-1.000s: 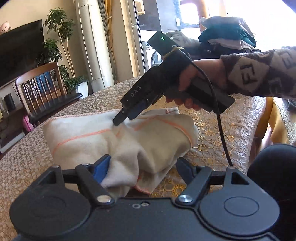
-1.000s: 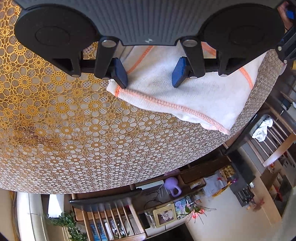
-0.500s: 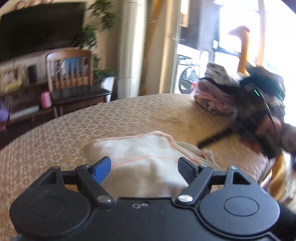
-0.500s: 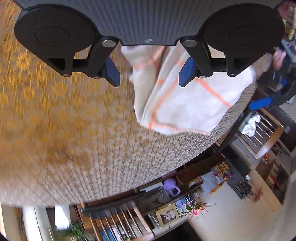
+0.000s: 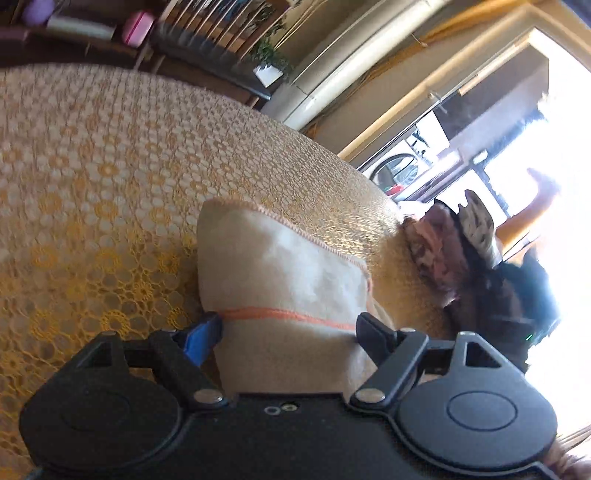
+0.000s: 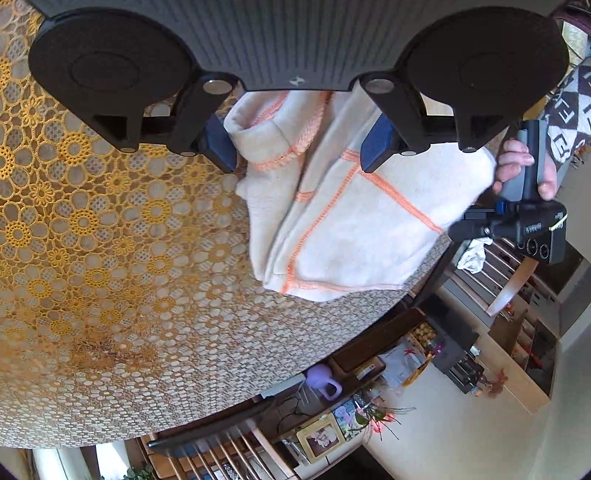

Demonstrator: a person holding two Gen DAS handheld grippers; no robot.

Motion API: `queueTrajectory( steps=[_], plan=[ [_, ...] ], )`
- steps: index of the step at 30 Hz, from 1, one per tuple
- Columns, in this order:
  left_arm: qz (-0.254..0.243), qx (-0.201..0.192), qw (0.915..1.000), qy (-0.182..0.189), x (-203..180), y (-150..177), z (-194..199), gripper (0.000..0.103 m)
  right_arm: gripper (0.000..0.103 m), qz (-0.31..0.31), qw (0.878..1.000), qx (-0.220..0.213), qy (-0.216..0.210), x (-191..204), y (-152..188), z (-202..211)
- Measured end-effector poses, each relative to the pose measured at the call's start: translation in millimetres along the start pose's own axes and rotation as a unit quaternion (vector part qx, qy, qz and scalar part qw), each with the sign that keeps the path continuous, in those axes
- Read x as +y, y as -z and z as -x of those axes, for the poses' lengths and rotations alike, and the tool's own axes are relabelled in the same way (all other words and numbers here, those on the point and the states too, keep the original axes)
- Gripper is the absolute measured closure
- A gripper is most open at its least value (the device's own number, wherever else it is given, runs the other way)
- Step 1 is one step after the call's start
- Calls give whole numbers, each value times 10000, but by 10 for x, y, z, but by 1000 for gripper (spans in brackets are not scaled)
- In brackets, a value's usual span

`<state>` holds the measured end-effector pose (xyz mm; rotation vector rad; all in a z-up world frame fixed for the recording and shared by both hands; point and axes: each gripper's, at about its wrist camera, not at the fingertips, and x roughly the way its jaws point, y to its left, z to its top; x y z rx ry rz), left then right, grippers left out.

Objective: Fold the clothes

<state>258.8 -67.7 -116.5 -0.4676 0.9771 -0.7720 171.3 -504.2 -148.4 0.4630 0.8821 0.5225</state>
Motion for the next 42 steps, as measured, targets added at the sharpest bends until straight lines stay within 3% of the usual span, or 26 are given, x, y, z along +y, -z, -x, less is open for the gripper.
queueTrajectory(
  steps=[3, 7, 18, 21, 23, 28, 34, 42],
  plan=[
    [413, 72, 9988, 262, 172, -44, -61, 0, 28, -106, 9999, -43, -49, -71, -4, 1],
    [491, 129, 9984, 239, 245, -49, -163, 0, 27, -263, 9989, 7, -379, -86, -7, -54],
    [255, 165, 9995, 0, 128, -16, -333, 0, 26, 182, 9995, -34, 243, 328, -9, -285],
    [151, 144, 9997, -98, 39, 0, -365, 0, 37, 360, 9983, -38, 452, 473, 35, -370],
    [113, 117, 9997, -167, -17, 6, -388, 0, 51, 365, 9980, -68, 517, 515, 56, -411],
    [-42, -10, 9994, -358, -114, 39, -372, 0, 68, 303, 9974, -262, 594, 557, 80, -382],
    [-217, -177, 9981, -543, -250, 97, -233, 0, 72, 361, 9956, -503, 708, 625, 123, -267],
    [-478, -381, 9965, -572, -742, 207, -88, 0, 73, 470, 9932, -796, 712, 753, 170, 158]
  ],
)
